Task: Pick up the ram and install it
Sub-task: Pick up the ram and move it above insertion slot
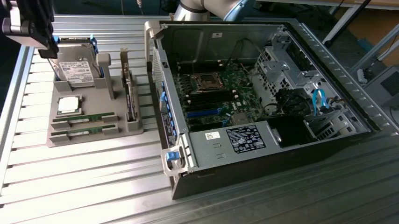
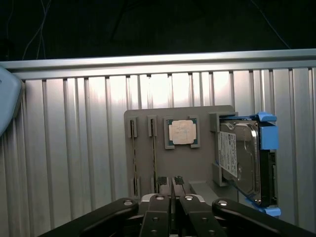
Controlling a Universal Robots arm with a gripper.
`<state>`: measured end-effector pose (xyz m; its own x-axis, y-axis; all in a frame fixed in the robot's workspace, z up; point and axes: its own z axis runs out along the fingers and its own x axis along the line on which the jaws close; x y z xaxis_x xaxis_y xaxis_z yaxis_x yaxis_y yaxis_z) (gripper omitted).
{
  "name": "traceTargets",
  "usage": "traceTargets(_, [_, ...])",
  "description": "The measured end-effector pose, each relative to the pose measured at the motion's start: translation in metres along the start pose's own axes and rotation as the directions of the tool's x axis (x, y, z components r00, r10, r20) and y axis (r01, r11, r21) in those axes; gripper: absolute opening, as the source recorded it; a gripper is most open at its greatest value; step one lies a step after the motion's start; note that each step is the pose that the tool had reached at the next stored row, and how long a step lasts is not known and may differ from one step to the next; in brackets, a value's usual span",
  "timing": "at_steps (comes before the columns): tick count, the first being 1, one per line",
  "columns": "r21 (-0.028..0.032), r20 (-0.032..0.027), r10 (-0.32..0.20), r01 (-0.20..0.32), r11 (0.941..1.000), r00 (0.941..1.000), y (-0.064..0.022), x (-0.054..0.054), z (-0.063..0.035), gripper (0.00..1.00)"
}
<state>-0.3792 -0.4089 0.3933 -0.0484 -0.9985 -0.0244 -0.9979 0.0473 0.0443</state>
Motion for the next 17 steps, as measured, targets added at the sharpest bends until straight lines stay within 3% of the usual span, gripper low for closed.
traceTargets(1, [0.0000, 0.0000, 0.000, 0.000, 1.0000, 1.0000, 0.0000, 0.000, 0.0000, 0.16])
traceTargets(2, [0.0000, 0.0000, 0.000, 0.000, 1.0000, 1.0000, 0.0000, 0.000, 0.0000, 0.24])
traceTargets(7, [0.0006, 0.0002, 0.000, 0.000, 1.0000, 1.0000, -0.0001, 0.000, 0.0014, 0.24])
traceTargets(17, [0.0043, 0.0002, 0.000, 0.000, 1.0000, 1.0000, -0.0010, 0.001, 0.0215, 0.24])
